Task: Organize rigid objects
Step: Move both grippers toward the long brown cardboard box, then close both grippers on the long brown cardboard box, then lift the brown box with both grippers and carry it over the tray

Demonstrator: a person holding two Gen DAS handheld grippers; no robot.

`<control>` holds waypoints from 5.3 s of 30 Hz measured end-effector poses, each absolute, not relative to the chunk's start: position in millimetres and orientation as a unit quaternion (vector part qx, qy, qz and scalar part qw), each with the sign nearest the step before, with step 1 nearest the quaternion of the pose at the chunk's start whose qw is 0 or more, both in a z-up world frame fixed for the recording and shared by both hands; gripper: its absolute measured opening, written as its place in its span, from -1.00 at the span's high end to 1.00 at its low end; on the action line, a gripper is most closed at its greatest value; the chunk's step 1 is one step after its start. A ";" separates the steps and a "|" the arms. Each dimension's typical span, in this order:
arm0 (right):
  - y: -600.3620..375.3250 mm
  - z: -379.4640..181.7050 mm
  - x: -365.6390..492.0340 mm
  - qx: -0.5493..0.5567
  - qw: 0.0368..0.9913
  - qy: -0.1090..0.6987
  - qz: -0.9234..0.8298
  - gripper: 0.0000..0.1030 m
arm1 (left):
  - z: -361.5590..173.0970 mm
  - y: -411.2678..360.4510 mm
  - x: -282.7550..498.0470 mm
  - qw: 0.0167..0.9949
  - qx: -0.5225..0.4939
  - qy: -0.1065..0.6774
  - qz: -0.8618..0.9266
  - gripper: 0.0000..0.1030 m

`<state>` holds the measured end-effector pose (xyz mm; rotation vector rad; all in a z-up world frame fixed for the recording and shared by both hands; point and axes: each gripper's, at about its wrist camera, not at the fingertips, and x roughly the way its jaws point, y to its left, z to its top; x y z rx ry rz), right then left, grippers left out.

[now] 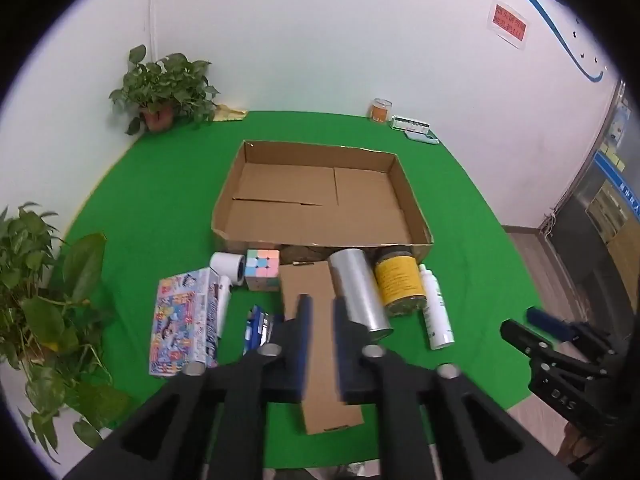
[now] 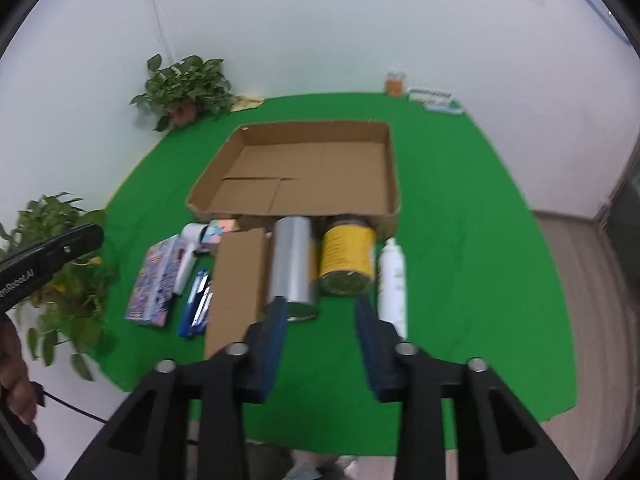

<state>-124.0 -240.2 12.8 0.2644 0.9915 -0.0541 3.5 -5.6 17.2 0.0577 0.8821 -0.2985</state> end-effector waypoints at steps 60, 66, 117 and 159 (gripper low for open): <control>-169.3 -98.8 -22.9 0.154 0.791 0.592 0.015 -0.97 | -67.8 54.6 99.3 0.811 -0.016 0.565 -0.153 -0.98; -173.5 -128.4 -31.0 0.178 0.764 0.618 0.050 -0.97 | -84.1 35.6 102.5 0.791 -0.039 0.591 -0.152 -0.98; -12.1 -225.5 -53.0 0.146 0.715 0.683 0.002 -0.53 | -167.8 147.3 40.6 0.730 -0.102 0.646 -0.197 -0.96; -155.5 8.2 27.7 0.281 0.822 0.454 0.197 -0.50 | 18.1 1.6 118.1 0.791 -0.141 0.518 -0.294 -0.43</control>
